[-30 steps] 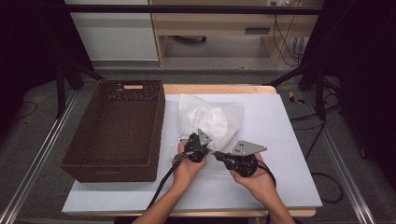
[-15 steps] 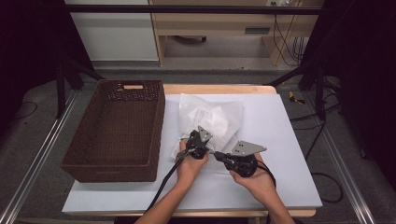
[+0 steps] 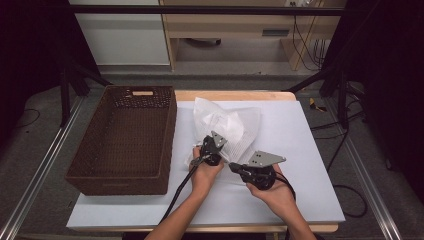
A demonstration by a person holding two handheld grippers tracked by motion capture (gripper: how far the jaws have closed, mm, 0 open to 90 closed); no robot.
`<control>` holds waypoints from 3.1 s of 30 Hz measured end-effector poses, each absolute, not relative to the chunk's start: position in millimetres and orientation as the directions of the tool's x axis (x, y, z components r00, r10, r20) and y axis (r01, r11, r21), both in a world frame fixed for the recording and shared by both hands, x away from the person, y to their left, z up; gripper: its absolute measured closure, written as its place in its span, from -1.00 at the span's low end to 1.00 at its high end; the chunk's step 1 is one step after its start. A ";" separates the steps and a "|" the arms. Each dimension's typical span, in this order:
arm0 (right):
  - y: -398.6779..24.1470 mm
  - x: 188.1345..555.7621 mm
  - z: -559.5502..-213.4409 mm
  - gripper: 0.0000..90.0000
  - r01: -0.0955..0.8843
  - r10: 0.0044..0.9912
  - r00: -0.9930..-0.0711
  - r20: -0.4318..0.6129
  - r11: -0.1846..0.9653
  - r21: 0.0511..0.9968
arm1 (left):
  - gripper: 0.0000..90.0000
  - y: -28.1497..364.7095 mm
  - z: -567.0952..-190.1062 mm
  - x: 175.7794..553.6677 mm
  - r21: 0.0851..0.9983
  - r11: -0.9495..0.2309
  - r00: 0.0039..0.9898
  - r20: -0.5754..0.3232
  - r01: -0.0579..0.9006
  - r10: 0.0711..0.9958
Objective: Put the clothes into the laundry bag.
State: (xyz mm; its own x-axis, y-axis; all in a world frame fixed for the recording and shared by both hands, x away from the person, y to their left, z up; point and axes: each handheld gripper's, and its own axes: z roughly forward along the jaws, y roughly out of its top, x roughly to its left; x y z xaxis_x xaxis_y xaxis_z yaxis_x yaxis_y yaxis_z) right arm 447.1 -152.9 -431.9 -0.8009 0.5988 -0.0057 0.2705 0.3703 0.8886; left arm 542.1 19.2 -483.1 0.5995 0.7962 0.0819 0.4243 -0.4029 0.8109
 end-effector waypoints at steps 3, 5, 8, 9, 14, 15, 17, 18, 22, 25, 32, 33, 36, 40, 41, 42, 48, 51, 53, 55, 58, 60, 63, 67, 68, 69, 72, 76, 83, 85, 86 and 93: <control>-153.7 446.8 -431.4 0.98 0.271 0.599 -0.800 -0.003 0.367 0.890 | 1.00 21.1 -483.0 544.4 0.814 -0.386 0.588 0.070 0.433 0.806; -154.0 446.8 -431.3 0.98 0.271 0.599 -0.801 -0.001 0.364 0.891 | 1.00 22.2 -482.7 545.2 0.814 -0.381 0.581 0.067 0.438 0.811; -154.0 446.8 -431.2 0.98 0.272 0.598 -0.801 0.001 0.363 0.891 | 1.00 23.4 -482.5 546.1 0.815 -0.376 0.571 0.068 0.441 0.818; -154.1 446.7 -431.1 0.98 0.272 0.598 -0.801 0.002 0.362 0.892 | 1.00 24.1 -482.5 546.8 0.818 -0.366 0.561 0.065 0.444 0.825; -154.4 446.6 -430.8 0.98 0.272 0.598 -0.802 0.002 0.361 0.892 | 1.00 25.6 -481.3 546.9 0.818 -0.361 0.538 0.076 0.447 0.840; -154.5 446.6 -430.8 0.98 0.272 0.598 -0.801 0.003 0.361 0.892 | 1.00 25.7 -480.8 546.4 0.822 -0.359 0.531 0.083 0.441 0.843; -154.5 446.5 -430.7 0.98 0.272 0.597 -0.802 0.003 0.360 0.892 | 1.00 25.2 -480.1 545.9 0.833 -0.342 0.518 0.080 0.435 0.852; -154.6 446.5 -430.8 0.98 0.272 0.598 -0.802 0.003 0.360 0.892 | 1.00 25.0 -479.9 545.7 0.835 -0.338 0.512 0.080 0.434 0.855; -154.6 446.4 -430.8 0.98 0.272 0.598 -0.802 0.003 0.361 0.892 | 1.00 26.3 -479.0 545.5 0.849 -0.310 0.482 0.077 0.427 0.873; -154.2 446.6 -431.1 0.98 0.272 0.598 -0.802 0.002 0.362 0.892 | 1.00 26.4 -480.8 547.4 0.851 -0.303 0.470 0.076 0.428 0.879; -152.3 447.9 -433.1 0.98 0.274 0.599 -0.801 -0.005 0.373 0.886 | 1.00 27.1 -481.3 545.1 0.840 -0.330 0.494 0.087 0.430 0.865; -152.0 448.8 -433.7 0.98 0.274 0.604 -0.797 -0.009 0.374 0.886 | 1.00 28.6 -480.8 540.8 0.840 -0.336 0.506 0.087 0.425 0.858; -151.7 450.3 -434.4 0.98 0.276 0.612 -0.791 -0.015 0.378 0.884 | 1.00 32.5 -480.3 534.4 0.843 -0.331 0.514 0.077 0.423 0.854; -150.8 451.8 -435.6 0.98 0.281 0.619 -0.785 -0.016 0.380 0.881 | 1.00 38.1 -479.0 526.9 0.846 -0.325 0.526 0.063 0.423 0.848; -150.5 452.0 -435.7 0.98 0.280 0.619 -0.785 -0.018 0.380 0.881 | 1.00 39.4 -478.2 525.2 0.846 -0.328 0.529 0.064 0.421 0.846; -150.5 452.0 -435.7 0.98 0.280 0.619 -0.785 -0.018 0.380 0.881 | 1.00 39.4 -478.2 525.2 0.846 -0.328 0.529 0.064 0.421 0.846; -148.5 452.5 -436.3 0.98 0.279 0.620 -0.784 -0.022 0.385 0.880 | 1.00 47.2 -475.1 513.2 0.847 -0.328 0.553 0.048 0.419 0.832; -148.1 453.5 -436.4 0.98 0.279 0.622 -0.783 -0.022 0.382 0.881 | 1.00 50.9 -473.6 502.5 0.851 -0.336 0.564 0.058 0.403 0.824; -148.2 454.0 -436.2 0.98 0.276 0.622 -0.783 -0.025 0.383 0.881 | 1.00 54.3 -471.9 497.9 0.853 -0.333 0.563 0.056 0.402 0.824; -148.1 454.4 -435.8 0.98 0.274 0.623 -0.782 -0.026 0.381 0.883 | 1.00 58.7 -469.3 490.3 0.857 -0.323 0.564 0.046 0.402 0.824; -148.1 454.6 -435.0 0.98 0.273 0.626 -0.779 -0.025 0.375 0.886 | 1.00 62.9 -465.6 483.1 0.860 -0.324 0.569 0.048 0.393 0.821; -148.1 454.5 -434.2 0.98 0.270 0.628 -0.778 -0.026 0.371 0.888 | 1.00 67.0 -461.3 476.4 0.870 -0.310 0.568 0.042 0.383 0.822; -148.1 454.9 -433.8 0.98 0.270 0.629 -0.777 -0.024 0.367 0.890 | 1.00 74.6 -451.3 467.3 0.882 -0.304 0.573 0.048 0.361 0.818; -148.8 455.4 -432.8 0.98 0.269 0.631 -0.775 -0.022 0.361 0.893 | 0.99 79.1 -441.2 461.2 0.896 -0.297 0.573 0.060 0.330 0.817; -149.0 455.5 -432.5 0.98 0.270 0.633 -0.774 -0.019 0.358 0.894 | 0.86 80.2 -438.5 459.7 0.900 -0.300 0.564 0.076 0.316 0.823; -149.4 455.8 -432.2 0.98 0.271 0.633 -0.774 -0.015 0.354 0.895 | 0.80 80.2 -438.5 459.7 0.900 -0.300 0.564 0.076 0.316 0.823; -150.3 456.3 -431.0 0.98 0.272 0.635 -0.772 -0.010 0.346 0.898 | 0.71 83.3 -434.4 456.8 0.901 -0.319 0.564 0.106 0.294 0.819; -151.5 456.9 -429.1 0.98 0.273 0.638 -0.770 -0.002 0.331 0.903 | 0.44 84.9 -434.2 455.0 0.896 -0.346 0.559 0.143 0.277 0.817; -152.8 458.5 -422.7 0.98 0.274 0.642 -0.766 0.027 0.288 0.917 | 0.12 80.4 -435.8 467.3 0.867 -0.425 0.562 0.223 0.259 0.797; -152.8 458.0 -421.5 0.98 0.273 0.641 -0.767 0.032 0.281 0.920 | 0.09 78.2 -436.6 473.8 0.862 -0.436 0.559 0.234 0.260 0.795; -152.8 457.8 -421.2 0.98 0.273 0.640 -0.768 0.033 0.280 0.920 | 0.09 78.2 -436.6 473.8 0.862 -0.436 0.559 0.234 0.260 0.795; -154.0 458.4 -421.1 0.98 0.273 0.640 -0.768 0.034 0.279 0.921 | 0.20 71.9 -440.1 488.0 0.839 -0.477 0.570 0.263 0.263 0.778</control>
